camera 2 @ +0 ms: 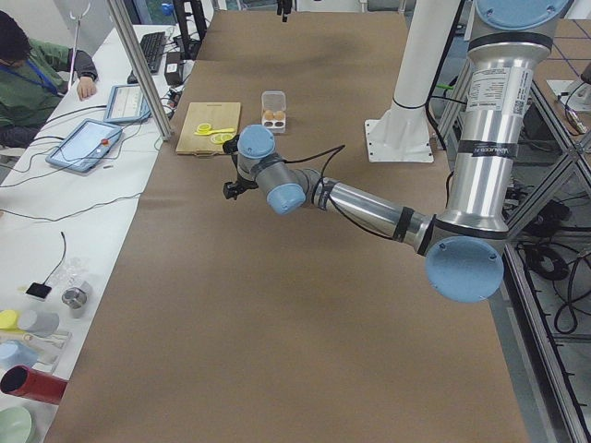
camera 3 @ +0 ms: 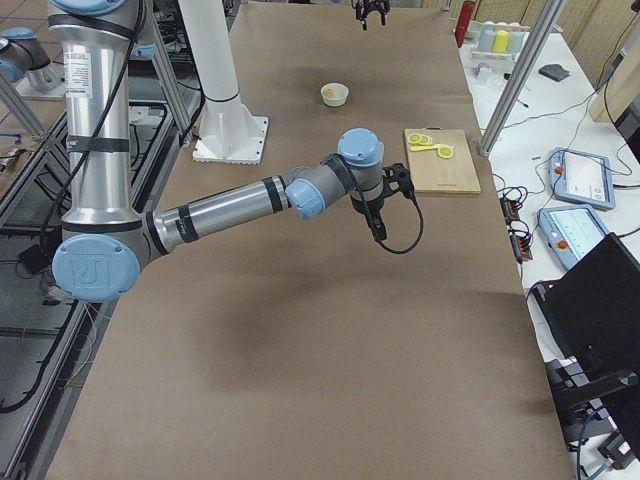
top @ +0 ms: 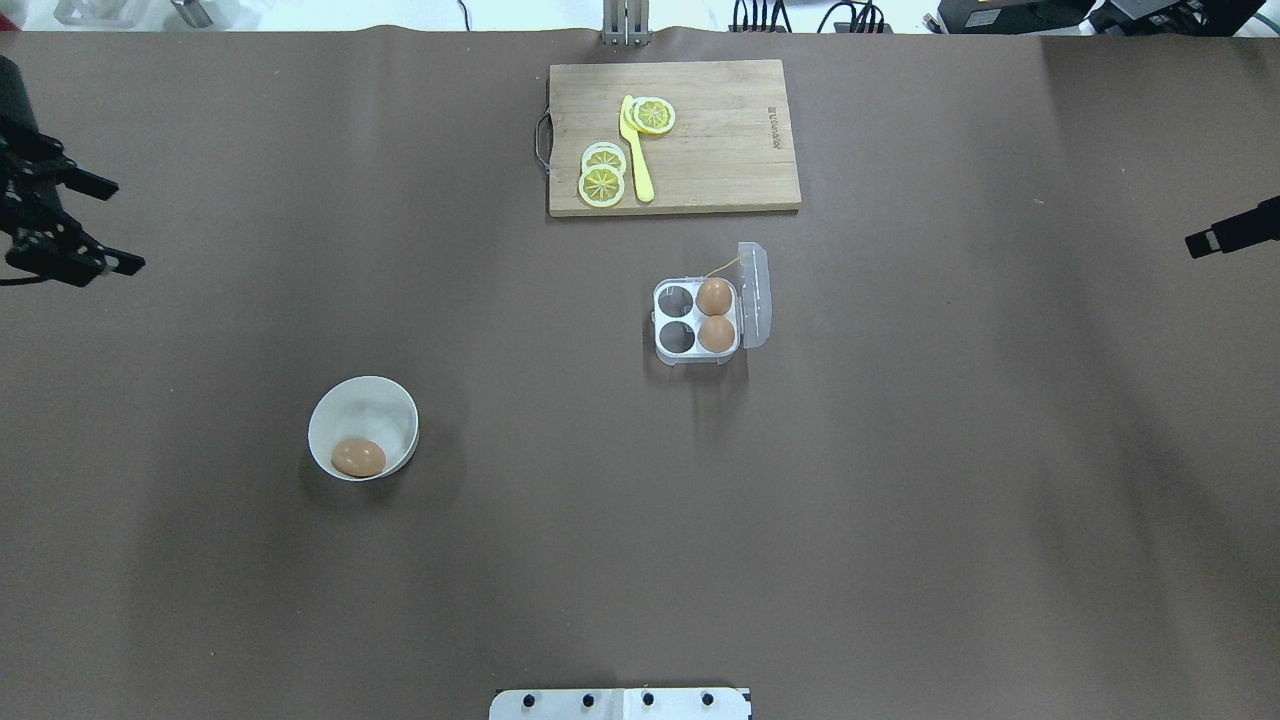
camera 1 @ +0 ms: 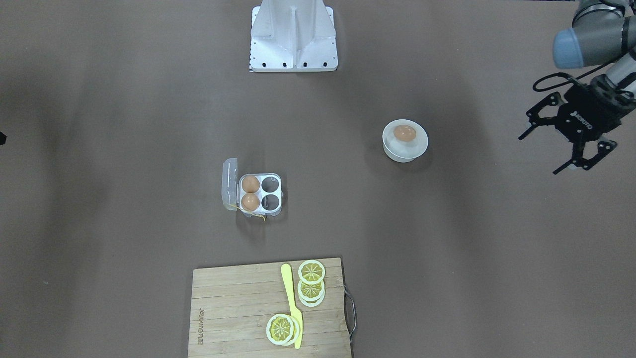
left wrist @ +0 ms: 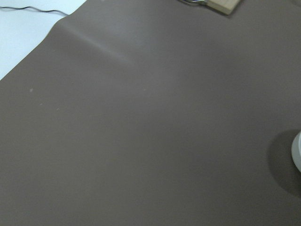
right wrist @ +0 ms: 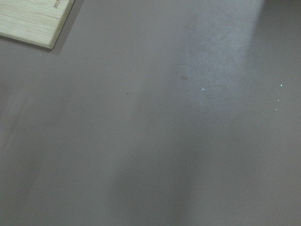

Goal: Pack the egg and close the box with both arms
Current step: 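Move the left gripper down into the white bowl over the brown egg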

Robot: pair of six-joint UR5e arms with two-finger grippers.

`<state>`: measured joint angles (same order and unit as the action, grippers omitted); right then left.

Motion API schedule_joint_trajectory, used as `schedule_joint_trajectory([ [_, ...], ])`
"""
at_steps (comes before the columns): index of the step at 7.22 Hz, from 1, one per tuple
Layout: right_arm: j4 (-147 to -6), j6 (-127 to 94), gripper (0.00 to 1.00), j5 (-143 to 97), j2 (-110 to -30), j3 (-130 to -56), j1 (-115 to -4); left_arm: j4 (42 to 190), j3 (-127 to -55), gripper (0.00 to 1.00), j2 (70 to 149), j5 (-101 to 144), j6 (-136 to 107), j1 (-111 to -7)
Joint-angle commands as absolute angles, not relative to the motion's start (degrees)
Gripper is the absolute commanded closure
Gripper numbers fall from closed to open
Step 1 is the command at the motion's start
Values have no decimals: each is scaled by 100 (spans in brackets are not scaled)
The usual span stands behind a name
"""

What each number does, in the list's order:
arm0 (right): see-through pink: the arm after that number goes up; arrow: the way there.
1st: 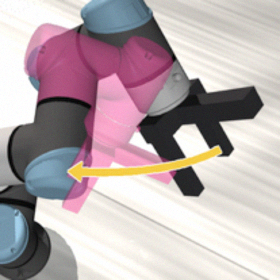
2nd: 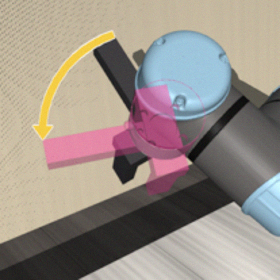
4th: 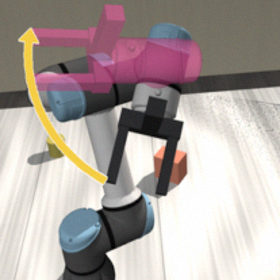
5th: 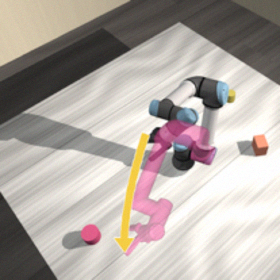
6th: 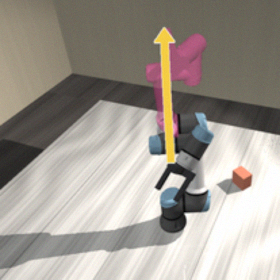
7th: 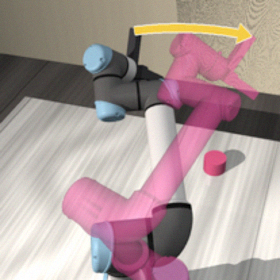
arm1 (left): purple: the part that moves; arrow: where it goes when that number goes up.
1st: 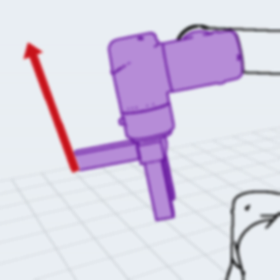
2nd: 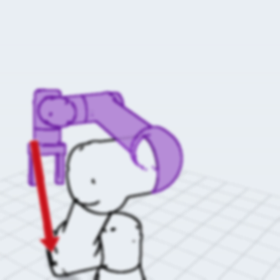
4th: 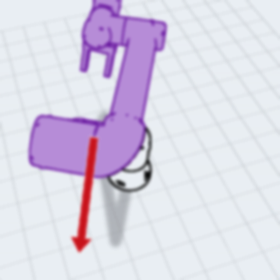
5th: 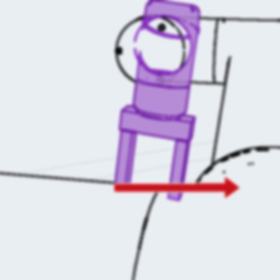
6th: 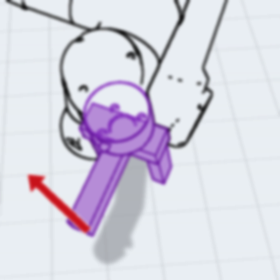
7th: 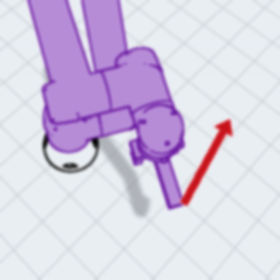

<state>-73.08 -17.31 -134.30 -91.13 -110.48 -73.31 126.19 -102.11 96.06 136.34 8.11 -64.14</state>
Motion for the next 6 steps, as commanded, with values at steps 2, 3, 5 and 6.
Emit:
schedule_joint_trajectory([
  [2, -7233, -1793, 0, -13430, -9114, -11074, -7269, 13366, -10160, 2, 9642, 12721, 817, -5102],
  [3, -7233, -1793, 0, -13430, -9114, -11074, -7269, 13446, -10160, 2, 9642, 12465, 809, -4793],
  [5, -7233, -1784, 0, -13430, -9123, -11083, -7269, 13474, -10151, 2, 9650, 12261, 809, -4274],
  [6, -7233, -1793, 0, -13430, -9123, -11083, -7269, 13482, -10151, 3, 9685, 12261, 800, -4106],
])
